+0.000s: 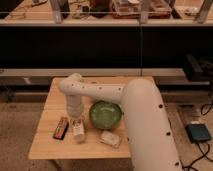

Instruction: Place the bottle in the ceramic bowl

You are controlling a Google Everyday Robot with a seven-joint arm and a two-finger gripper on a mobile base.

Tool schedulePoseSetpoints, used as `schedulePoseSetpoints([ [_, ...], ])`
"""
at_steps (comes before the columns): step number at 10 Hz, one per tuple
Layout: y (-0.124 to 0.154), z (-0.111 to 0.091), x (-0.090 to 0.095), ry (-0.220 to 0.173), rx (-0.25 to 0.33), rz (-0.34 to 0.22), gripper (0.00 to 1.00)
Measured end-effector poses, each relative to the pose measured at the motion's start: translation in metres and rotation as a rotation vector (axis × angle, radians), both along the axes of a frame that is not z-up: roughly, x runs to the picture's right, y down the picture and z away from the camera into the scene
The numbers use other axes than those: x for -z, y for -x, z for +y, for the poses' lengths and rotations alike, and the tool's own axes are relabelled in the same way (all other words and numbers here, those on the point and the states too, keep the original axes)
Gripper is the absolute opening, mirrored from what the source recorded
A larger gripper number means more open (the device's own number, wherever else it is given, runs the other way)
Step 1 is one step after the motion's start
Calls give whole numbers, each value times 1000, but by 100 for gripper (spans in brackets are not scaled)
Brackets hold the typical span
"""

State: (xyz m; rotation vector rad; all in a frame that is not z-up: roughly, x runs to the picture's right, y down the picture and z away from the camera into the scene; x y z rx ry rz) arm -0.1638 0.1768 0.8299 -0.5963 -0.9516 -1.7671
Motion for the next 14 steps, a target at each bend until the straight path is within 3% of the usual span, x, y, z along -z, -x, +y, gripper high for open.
schedulePoseSetpoints([
  [3, -13, -66, 8, -180, -69, 5, 27],
  [5, -36, -112, 23, -314, -127, 29, 27],
  [8, -87, -140, 47, -434, -187, 111, 27],
  [10, -121, -131, 67, -473, -245, 159, 27],
  [14, -146, -88, 73, -491, -296, 141, 28],
])
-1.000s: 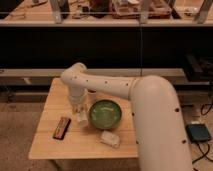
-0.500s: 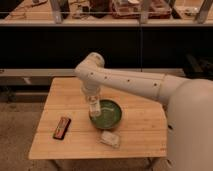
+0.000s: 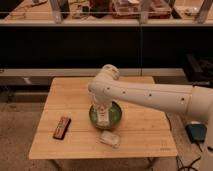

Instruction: Place the bottle in the ceramic bowl

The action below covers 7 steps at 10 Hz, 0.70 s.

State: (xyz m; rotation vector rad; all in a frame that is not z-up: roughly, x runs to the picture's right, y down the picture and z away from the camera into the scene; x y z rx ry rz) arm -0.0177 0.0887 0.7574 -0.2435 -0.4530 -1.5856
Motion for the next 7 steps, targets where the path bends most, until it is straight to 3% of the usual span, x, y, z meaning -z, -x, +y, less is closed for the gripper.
schedulePoseSetpoints([
  [2, -11, 13, -9, -14, -14, -16, 43],
  [6, -35, 20, -26, -30, -37, -13, 52],
  [7, -38, 17, -31, -36, -45, -13, 61],
])
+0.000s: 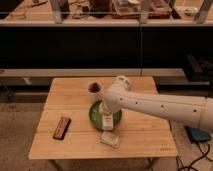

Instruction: Place the bottle in the ceramic bowl

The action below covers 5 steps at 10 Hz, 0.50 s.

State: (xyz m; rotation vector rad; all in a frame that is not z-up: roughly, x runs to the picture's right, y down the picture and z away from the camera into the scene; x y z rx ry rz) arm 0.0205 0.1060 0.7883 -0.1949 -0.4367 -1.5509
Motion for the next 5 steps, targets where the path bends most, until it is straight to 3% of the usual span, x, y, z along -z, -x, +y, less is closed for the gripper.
schedulePoseSetpoints([
  [2, -3, -5, -8, -9, -11, 0, 70],
  [5, -14, -17, -16, -26, -2, 41, 70],
])
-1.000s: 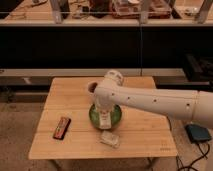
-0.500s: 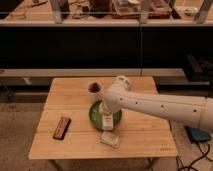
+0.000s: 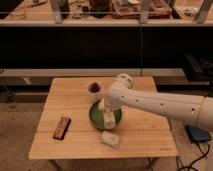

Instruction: Place the bottle in the ceramic bowl

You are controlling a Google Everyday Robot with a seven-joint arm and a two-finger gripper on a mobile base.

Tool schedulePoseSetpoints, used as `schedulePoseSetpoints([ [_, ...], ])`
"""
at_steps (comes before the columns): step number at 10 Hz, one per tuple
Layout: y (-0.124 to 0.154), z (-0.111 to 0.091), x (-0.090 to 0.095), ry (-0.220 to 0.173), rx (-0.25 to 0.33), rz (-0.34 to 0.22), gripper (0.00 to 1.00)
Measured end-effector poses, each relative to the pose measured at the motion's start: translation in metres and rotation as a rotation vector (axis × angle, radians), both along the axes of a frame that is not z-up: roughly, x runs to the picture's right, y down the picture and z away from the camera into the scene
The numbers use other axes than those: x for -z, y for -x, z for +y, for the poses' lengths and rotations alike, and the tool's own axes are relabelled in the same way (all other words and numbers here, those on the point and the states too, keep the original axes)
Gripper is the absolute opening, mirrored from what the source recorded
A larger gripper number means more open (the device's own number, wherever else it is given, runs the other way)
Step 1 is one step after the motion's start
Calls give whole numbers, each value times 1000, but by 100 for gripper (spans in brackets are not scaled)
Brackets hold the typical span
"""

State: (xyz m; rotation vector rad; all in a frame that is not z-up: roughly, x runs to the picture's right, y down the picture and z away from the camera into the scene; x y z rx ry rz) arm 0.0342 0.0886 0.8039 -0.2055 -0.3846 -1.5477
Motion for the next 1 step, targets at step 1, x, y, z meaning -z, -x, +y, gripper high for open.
schedulePoseSetpoints([
  [1, -1, -1, 0, 0, -1, 3, 70],
])
